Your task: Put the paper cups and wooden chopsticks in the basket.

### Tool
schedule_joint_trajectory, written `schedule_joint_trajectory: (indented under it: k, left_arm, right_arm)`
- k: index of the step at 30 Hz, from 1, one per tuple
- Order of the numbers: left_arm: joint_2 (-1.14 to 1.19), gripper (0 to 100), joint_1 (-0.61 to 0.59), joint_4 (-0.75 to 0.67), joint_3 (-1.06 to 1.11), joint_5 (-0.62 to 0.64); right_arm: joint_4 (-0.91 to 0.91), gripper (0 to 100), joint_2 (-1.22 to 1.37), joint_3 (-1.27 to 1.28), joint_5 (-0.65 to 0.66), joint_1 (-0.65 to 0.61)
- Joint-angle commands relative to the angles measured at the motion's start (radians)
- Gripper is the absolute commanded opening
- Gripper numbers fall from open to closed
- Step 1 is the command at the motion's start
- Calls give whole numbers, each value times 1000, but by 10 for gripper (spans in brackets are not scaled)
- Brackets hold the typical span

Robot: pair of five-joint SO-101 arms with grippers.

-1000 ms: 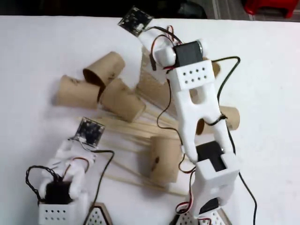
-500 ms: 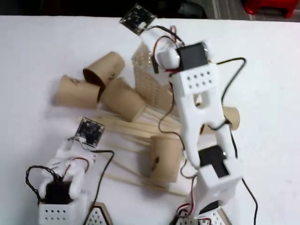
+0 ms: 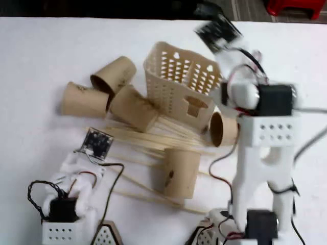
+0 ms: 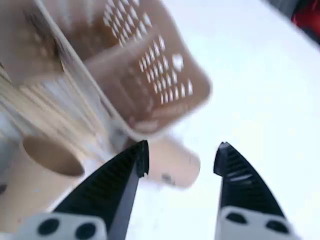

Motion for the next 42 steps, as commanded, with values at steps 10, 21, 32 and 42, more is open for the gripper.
schedule_joint_trajectory:
  k: [10, 21, 32, 42]
  left_arm:
    - [-8, 27, -5, -20, -5, -9]
    - [-8, 27, -5, -20, -5, -11]
    - [-8, 27, -5, -21, -5, -11]
    - [-8, 27, -5, -18, -5, -11]
  right_arm:
    - [-110, 224, -148, 523, 118, 111]
    - [-401, 303, -148, 766, 123, 93]
    - [-463, 302, -285, 856, 55, 5]
    - [-978, 301, -332, 1198, 61, 54]
